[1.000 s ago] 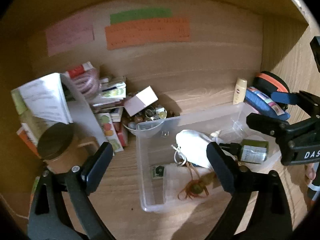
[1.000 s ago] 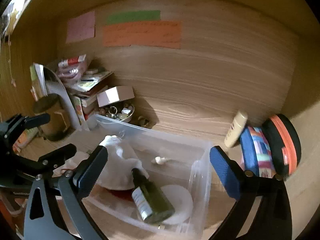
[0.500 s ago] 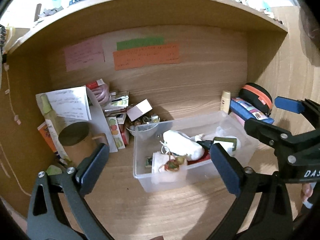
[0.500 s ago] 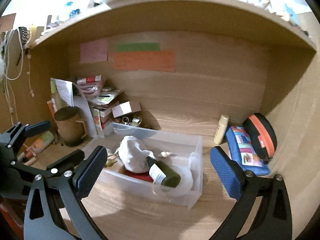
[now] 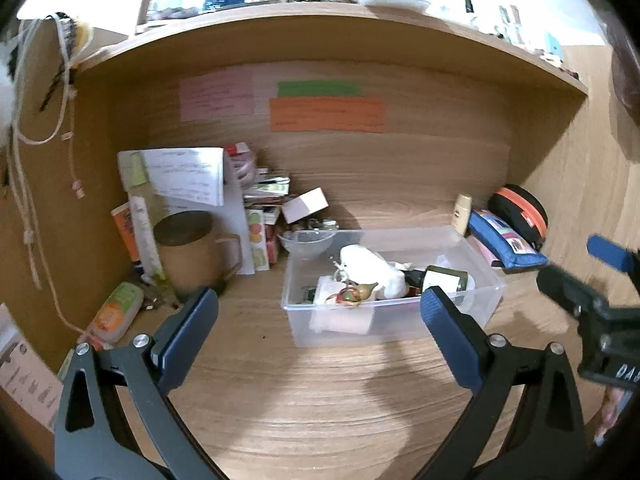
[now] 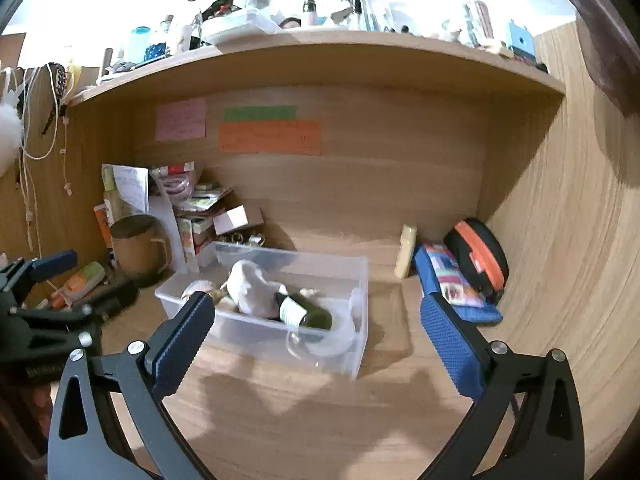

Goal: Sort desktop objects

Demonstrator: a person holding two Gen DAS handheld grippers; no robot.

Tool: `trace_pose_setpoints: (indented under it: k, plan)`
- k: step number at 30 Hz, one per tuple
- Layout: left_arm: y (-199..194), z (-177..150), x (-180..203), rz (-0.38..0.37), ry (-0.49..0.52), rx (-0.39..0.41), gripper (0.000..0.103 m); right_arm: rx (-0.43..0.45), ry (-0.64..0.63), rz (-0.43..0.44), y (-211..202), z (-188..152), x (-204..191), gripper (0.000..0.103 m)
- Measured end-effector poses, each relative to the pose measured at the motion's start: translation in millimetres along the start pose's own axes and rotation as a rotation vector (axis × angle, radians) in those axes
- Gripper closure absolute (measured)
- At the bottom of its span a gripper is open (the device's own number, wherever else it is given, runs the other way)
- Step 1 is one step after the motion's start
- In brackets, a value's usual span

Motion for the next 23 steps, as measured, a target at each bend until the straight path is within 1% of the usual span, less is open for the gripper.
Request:
trace_pose_setpoints:
  k: [5, 9, 15, 20, 23]
  plan:
    - [-7.0, -4.6, 0.6, -0.009, 0.007, -0.003, 0.001, -0.012, -0.016, 0.000, -3.7, -12.0, -4.9, 0.000]
    - [-10.2, -7.7, 3.7, -0.032, 0.004, -0.005, 0.001, -0.007, -0.004, 0.024, -10.0, -14.4, -6.6, 0.000]
    - [-9.3, -9.1, 10.9, -0.057, 0.014, 0.018, 0.001, -0.002, -0.028, 0.000, -18.0, -16.0, -9.2, 0.000]
    - [-6.3, -11.2, 16.4, -0.074, 0.044, 0.018, 0.001, -0.012, -0.022, -0.009, -14.9, -16.6, -6.9, 0.000]
    - [-2.5, -9.7, 14.5, -0.075, 0.034, 0.005, 0.001, -0.020, -0.016, -0.018, -9.3, -15.7, -5.4, 0.000]
Point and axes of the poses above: each gripper's, at about its wrist camera, not at the fingertips, and y roughly the way its jaws point, x to its right, z to its top, the point moved 1 cm from there along y, roughly the way its jaws point, and after that the axes turned 9 degrees about -y, right-handed, at the moved point
